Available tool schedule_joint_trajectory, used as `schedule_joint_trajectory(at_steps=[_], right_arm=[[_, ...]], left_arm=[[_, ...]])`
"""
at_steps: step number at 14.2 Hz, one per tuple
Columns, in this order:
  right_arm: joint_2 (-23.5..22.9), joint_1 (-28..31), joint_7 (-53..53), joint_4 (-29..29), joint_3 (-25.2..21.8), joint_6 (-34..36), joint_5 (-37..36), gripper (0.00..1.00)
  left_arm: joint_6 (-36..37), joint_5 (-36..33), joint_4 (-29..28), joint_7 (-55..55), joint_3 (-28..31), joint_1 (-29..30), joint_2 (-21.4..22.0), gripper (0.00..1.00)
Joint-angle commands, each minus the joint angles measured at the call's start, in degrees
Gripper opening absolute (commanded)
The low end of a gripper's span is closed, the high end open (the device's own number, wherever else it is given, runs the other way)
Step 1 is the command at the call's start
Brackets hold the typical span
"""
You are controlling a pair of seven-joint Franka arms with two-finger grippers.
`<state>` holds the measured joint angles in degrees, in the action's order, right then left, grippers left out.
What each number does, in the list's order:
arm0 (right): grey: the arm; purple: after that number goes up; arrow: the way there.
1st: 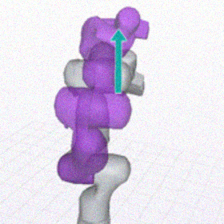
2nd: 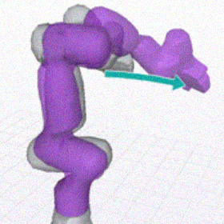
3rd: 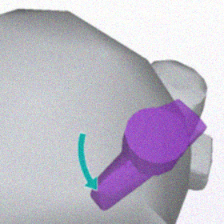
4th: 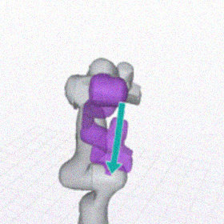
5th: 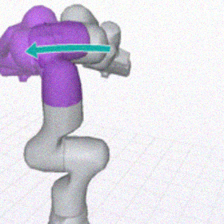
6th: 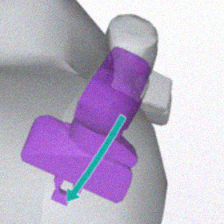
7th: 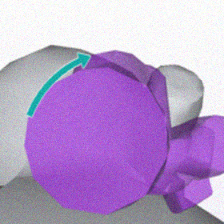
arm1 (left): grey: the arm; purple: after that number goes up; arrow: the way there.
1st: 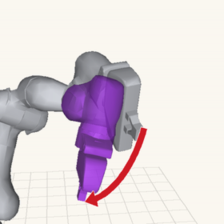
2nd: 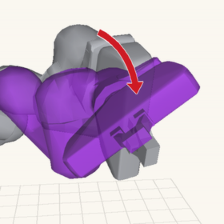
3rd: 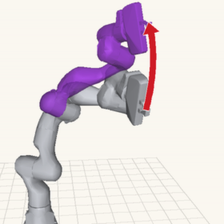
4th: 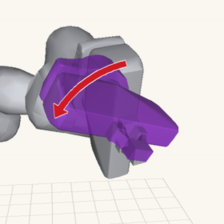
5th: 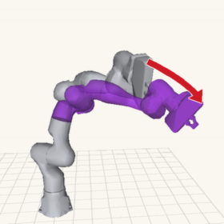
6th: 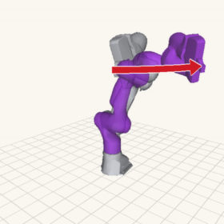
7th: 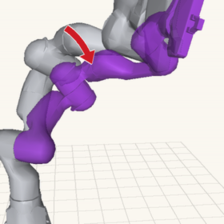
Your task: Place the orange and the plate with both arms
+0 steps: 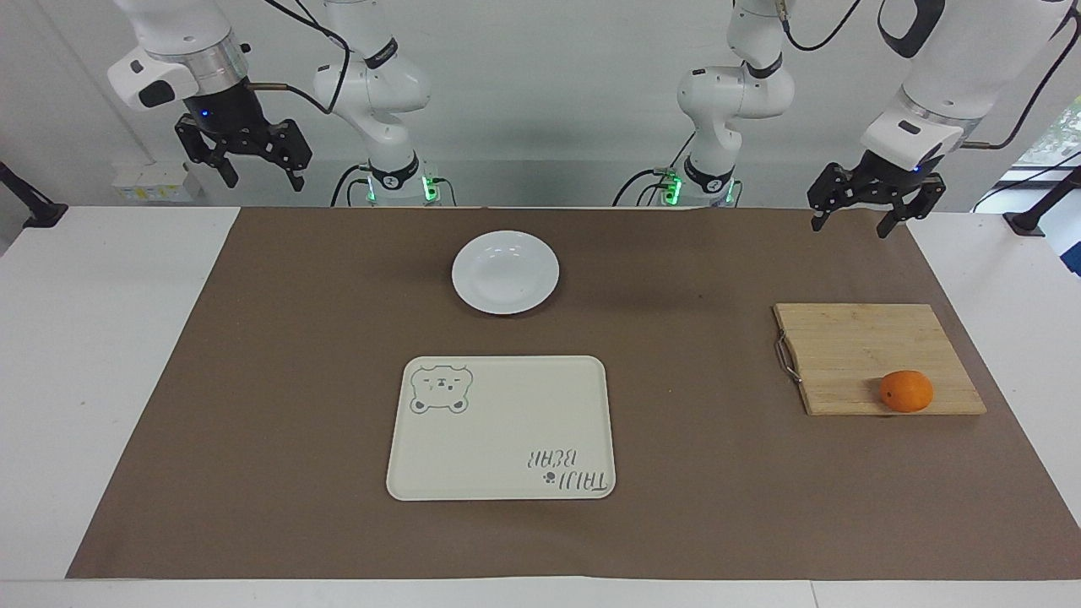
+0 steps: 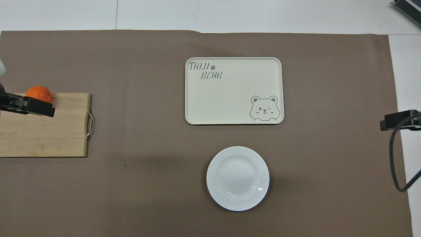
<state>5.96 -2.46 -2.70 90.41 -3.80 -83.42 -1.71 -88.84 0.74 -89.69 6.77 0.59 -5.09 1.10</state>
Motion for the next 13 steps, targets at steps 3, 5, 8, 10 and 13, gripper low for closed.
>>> schedule_joint_trajectory(at_steps=[3, 5, 8, 10, 13], right_arm=[[-0.4, 0.3, 0.7, -0.8, 0.0, 0.0, -0.4, 1.0], [-0.4, 0.3, 0.7, -0.8, 0.0, 0.0, -0.4, 1.0], [-0.4, 0.3, 0.7, -0.8, 0.0, 0.0, -0.4, 1.0], [-0.4, 0.3, 0.7, -0.8, 0.0, 0.0, -0.4, 1.0], [-0.4, 0.3, 0.7, -0.8, 0.0, 0.0, -0.4, 1.0]], left_arm=[[-0.2, 0.6, -1.3, 0.0, 0.0, 0.2, 1.4, 1.0], [-1.0, 0.6, -1.5, 0.2, 0.0, 0.2, 1.4, 1.0], [-1.6, 0.6, -1.5, 0.3, 0.0, 0.2, 1.4, 1.0], [-2.6, 0.7, -1.5, 0.3, 0.0, 0.2, 1.3, 1.0], [-2.7, 0.7, -1.6, 0.3, 0.0, 0.2, 1.3, 1.0]])
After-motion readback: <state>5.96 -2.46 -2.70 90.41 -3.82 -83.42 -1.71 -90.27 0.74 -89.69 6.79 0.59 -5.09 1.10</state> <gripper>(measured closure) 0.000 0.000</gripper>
